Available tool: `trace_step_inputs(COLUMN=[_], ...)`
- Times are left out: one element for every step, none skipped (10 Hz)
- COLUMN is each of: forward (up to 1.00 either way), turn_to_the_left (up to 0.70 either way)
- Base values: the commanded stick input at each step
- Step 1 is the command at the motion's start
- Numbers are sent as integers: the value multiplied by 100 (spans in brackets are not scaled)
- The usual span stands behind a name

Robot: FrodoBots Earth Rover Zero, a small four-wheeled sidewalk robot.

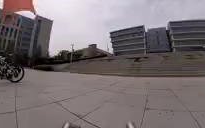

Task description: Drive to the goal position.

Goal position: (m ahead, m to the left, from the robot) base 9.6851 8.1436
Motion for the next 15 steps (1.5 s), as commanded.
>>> trace_step_inputs(forward=[85,85,85,85,85,85,85,85,85,85,85,85,85,85,85], turn_to_the_left=[0,0,0,0,0,0,0,0,0,0,0,6,18,23,24])
